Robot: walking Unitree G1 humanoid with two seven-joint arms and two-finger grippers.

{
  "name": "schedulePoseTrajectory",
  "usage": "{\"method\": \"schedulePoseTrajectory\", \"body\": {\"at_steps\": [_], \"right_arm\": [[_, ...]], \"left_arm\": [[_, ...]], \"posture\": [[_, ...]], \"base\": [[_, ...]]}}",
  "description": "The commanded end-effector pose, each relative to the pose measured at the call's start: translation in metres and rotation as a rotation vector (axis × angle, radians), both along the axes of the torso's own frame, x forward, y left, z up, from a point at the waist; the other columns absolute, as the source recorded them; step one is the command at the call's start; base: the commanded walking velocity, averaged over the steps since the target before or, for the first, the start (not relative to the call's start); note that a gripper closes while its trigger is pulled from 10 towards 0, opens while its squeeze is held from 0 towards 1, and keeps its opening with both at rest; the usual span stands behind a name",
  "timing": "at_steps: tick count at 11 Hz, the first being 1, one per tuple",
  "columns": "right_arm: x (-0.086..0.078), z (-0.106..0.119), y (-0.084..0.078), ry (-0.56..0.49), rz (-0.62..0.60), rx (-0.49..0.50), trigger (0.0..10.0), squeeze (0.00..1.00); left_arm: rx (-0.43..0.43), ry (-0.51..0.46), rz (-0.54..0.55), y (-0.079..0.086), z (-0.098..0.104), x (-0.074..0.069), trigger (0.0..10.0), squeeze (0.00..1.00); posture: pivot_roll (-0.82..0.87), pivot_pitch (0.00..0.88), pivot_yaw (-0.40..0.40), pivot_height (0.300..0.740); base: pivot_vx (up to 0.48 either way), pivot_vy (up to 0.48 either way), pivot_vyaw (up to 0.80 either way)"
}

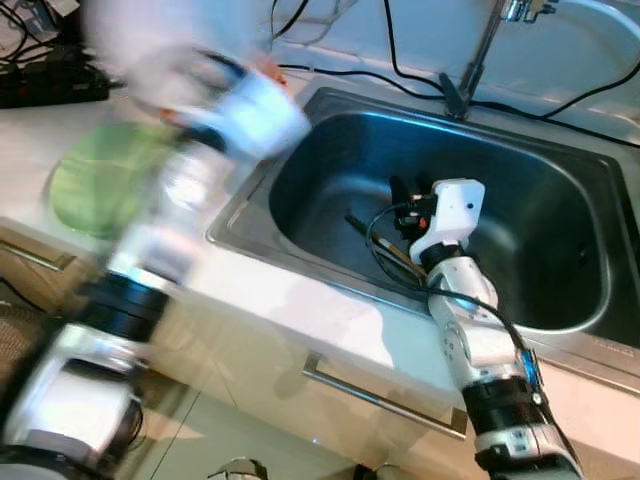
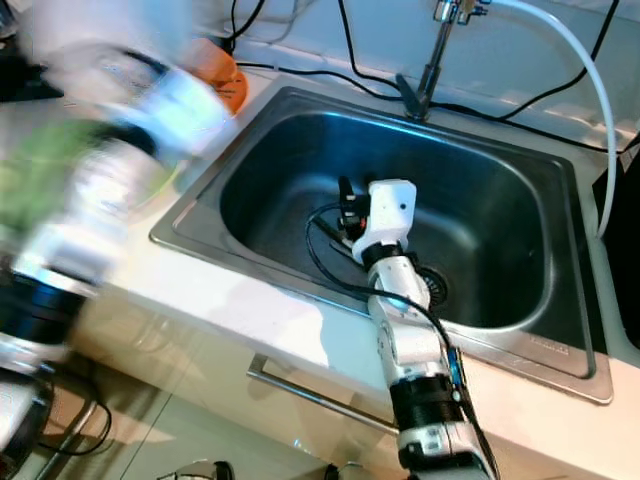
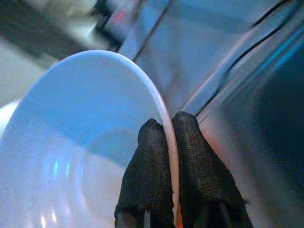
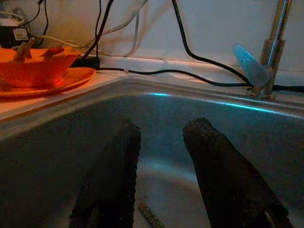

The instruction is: Kitchen organization

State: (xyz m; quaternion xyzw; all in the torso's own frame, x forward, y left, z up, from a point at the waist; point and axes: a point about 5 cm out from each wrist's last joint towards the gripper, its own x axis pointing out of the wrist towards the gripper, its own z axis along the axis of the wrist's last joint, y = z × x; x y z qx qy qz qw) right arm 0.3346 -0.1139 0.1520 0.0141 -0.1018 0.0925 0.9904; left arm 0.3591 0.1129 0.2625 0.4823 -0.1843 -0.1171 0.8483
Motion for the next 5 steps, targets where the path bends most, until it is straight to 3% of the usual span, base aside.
{"method": "schedulePoseTrajectory", "body": {"at_steps": [1,2,4,5], "right_arm": [[0.002,-0.003,-0.010,0.013,-0.040,0.003,10.0,0.00],[0.004,-0.001,-0.014,0.010,-0.054,0.000,10.0,0.00],[0.011,0.007,-0.041,-0.008,-0.134,-0.007,10.0,0.00],[0.013,0.011,-0.051,-0.016,-0.159,-0.011,10.0,0.99]], "left_arm": [[0.059,-0.006,-0.096,-0.011,0.000,-0.003,10.0,0.00],[0.088,0.002,-0.134,-0.018,-0.005,-0.005,10.0,0.00],[0.138,0.036,-0.239,-0.036,-0.023,-0.013,10.0,0.00],[0.152,0.051,-0.247,-0.036,-0.028,-0.013,10.0,0.00]], "posture": [[0.03,0.078,-0.032,0.740],[0.03,0.077,-0.031,0.740],[0.03,0.073,-0.025,0.740],[0.02,0.069,-0.022,0.740]], "base": [[0.000,0.000,0.00],[0.000,0.000,0.00],[0.000,0.000,0.00],[0.000,0.000,0.00]]}}
